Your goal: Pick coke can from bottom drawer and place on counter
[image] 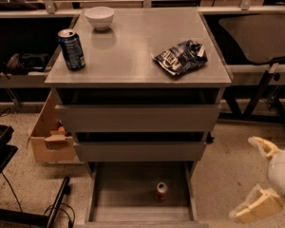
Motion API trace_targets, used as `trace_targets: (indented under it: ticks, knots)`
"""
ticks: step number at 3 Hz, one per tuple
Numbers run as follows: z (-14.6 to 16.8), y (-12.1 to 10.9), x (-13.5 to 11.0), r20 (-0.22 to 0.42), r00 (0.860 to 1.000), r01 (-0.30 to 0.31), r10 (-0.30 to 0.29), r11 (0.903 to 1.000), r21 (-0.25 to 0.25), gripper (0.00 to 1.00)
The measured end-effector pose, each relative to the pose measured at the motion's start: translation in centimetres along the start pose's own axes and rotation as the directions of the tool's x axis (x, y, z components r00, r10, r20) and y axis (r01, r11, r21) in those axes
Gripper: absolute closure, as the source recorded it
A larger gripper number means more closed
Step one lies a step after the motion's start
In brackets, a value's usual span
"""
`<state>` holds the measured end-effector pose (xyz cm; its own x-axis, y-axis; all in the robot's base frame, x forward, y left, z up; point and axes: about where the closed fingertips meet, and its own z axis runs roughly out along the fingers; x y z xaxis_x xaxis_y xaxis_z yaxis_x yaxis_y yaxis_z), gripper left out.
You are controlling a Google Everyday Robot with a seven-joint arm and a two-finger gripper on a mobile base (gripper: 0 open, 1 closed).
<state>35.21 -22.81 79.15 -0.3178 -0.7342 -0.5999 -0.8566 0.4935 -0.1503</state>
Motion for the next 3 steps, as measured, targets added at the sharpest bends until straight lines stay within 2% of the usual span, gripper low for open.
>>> trace_targets:
  ticks: [1,2,3]
  knots:
    - [5.1,-0.6,2.4,0.17,0.982,-0.087,0.079,0.9956,0.035,0.0]
    - [9.9,-2.9,3.8,0.306,0.941,-0.167,0.144,0.9848,0.049,0.0]
    - [10.2,-2.8,3.7,0.299,0.944,-0.165,0.141,0.9849,0.054,0.0]
